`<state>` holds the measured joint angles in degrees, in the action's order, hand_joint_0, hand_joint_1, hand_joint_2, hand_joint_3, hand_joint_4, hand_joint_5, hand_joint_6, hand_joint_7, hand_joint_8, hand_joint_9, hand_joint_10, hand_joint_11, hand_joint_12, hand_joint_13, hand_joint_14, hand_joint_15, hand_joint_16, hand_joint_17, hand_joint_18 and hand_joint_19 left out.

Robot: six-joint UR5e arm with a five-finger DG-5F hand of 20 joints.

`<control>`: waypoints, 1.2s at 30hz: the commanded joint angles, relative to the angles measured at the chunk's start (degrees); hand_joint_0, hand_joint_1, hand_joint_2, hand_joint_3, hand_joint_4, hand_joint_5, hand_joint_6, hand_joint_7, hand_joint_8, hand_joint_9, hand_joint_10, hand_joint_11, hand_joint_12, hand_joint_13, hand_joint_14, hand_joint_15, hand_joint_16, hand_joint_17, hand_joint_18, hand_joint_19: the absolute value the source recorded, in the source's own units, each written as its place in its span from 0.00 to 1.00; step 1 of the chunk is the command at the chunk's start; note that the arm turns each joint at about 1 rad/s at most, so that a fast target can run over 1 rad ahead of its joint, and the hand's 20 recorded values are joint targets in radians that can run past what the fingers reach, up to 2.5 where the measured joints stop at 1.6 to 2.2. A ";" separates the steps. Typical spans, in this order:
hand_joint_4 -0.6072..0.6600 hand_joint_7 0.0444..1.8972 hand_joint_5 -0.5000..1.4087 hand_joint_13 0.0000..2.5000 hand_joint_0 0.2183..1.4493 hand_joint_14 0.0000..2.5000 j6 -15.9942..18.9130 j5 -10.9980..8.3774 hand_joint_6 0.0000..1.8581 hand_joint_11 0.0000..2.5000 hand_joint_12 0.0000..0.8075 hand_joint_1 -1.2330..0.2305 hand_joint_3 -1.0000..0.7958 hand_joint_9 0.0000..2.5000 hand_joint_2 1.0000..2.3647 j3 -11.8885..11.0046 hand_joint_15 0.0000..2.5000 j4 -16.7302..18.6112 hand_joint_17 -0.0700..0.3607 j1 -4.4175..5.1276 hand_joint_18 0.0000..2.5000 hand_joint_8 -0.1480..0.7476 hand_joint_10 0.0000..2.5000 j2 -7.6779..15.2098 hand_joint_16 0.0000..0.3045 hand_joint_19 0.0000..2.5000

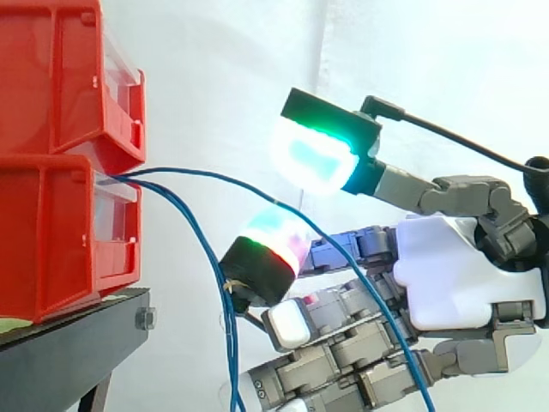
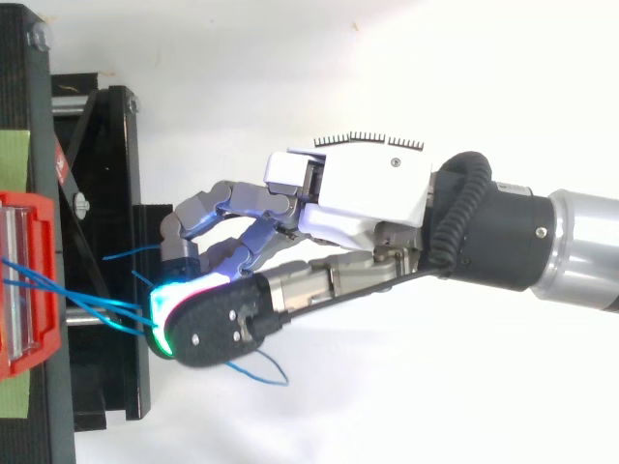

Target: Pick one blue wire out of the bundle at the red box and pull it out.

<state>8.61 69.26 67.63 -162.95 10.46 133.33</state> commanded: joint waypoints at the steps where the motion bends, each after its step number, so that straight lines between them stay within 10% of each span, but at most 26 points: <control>1: 0.60 0.59 0.20 0.23 0.18 0.00 0.00 0.00 0.46 0.22 0.57 0.35 0.28 0.37 0.00 0.05 0.12 0.00 0.52 0.00 0.20 0.54 0.01 0.00 0.22 0.14; 16: 0.50 0.62 0.19 0.20 0.32 0.00 0.00 0.00 0.47 0.22 0.51 0.24 0.28 0.31 0.00 0.05 0.10 -0.08 0.47 0.00 0.18 0.48 0.01 0.00 0.19 0.12; 36: 0.47 0.59 0.20 0.23 0.26 0.00 0.00 0.00 0.48 0.21 0.59 0.43 0.47 0.37 0.01 0.14 0.12 -0.08 0.54 0.00 0.21 0.52 0.01 0.00 0.24 0.14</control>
<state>8.61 69.27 67.74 -163.10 10.46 133.33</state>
